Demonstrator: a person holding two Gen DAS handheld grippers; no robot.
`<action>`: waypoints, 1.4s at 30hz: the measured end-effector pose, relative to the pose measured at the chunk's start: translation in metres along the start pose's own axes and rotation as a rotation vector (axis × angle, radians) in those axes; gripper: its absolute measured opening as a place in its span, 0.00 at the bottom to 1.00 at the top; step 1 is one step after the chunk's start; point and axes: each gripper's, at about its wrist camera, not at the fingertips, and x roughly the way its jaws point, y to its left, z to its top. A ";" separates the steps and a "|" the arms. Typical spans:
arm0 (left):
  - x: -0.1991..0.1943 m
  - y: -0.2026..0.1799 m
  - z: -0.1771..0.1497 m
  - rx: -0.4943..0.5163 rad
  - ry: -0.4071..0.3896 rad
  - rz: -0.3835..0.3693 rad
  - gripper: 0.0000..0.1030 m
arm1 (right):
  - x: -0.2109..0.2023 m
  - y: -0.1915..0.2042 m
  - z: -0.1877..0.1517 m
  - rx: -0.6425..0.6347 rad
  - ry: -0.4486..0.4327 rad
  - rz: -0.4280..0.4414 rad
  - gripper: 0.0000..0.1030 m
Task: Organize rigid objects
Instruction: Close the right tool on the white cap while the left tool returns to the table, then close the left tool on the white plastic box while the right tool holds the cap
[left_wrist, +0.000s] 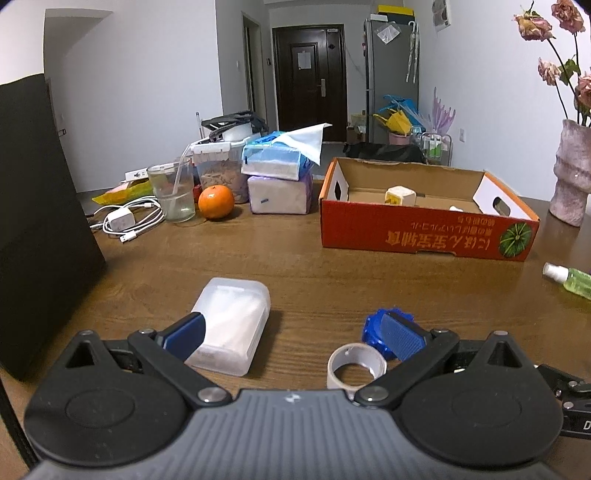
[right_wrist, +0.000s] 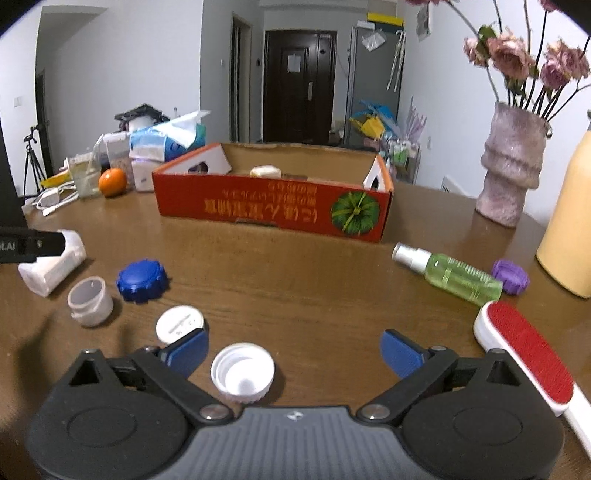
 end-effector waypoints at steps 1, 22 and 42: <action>0.000 0.001 -0.001 0.001 0.003 0.000 1.00 | 0.002 0.000 -0.002 0.002 0.011 0.004 0.94; 0.008 0.011 -0.009 -0.001 0.026 -0.004 1.00 | 0.018 0.007 -0.010 0.018 0.080 0.056 0.38; 0.039 0.042 -0.009 -0.015 0.072 0.037 1.00 | 0.017 -0.005 0.000 0.060 0.000 0.021 0.38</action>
